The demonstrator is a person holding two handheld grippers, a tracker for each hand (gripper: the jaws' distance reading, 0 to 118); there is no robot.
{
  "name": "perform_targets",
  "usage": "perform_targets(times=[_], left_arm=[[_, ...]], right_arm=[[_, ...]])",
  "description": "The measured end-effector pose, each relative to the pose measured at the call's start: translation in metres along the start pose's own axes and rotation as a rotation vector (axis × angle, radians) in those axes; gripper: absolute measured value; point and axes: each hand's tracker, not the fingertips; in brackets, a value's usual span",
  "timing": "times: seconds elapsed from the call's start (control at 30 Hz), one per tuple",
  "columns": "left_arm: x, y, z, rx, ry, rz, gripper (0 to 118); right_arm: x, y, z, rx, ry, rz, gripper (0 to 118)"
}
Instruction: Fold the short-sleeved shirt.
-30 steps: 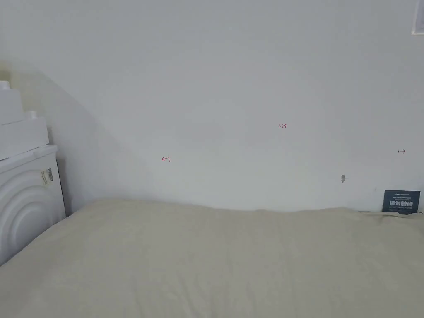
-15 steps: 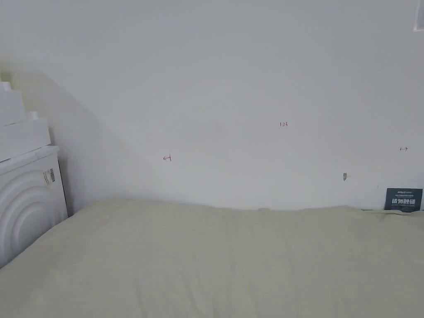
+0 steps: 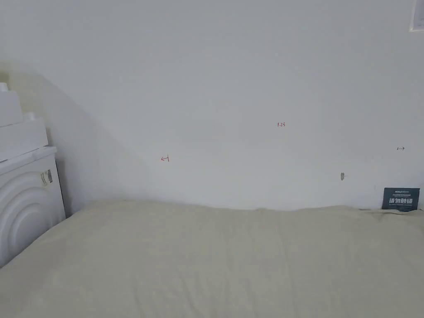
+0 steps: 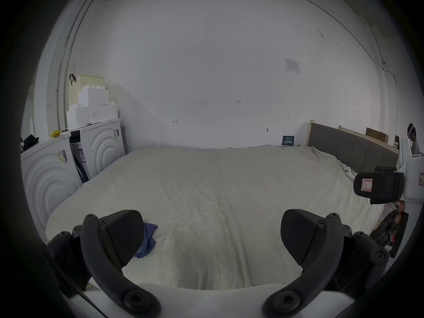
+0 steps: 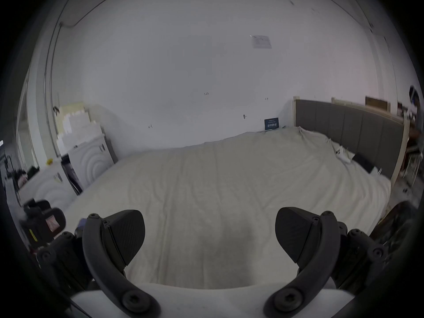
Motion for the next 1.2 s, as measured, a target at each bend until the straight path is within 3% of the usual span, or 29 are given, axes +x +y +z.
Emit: perform_targets(times=[0.13, 0.6, 1.2], left_arm=[[0.001, 0.0, 0.0, -0.008, 0.004, 0.003, 118], [-0.001, 0.0, 0.002, -0.009, 0.004, 0.017, 118], [-0.001, 0.0, 0.004, -0.019, -0.008, 0.009, 118]], right_arm=[[0.001, -0.004, 0.0, -0.017, 0.05, -0.041, 114], [-0.007, 0.001, 0.004, 0.006, 0.05, 0.019, 114], [-0.006, -0.002, 0.003, 0.001, 0.067, 0.017, 114]])
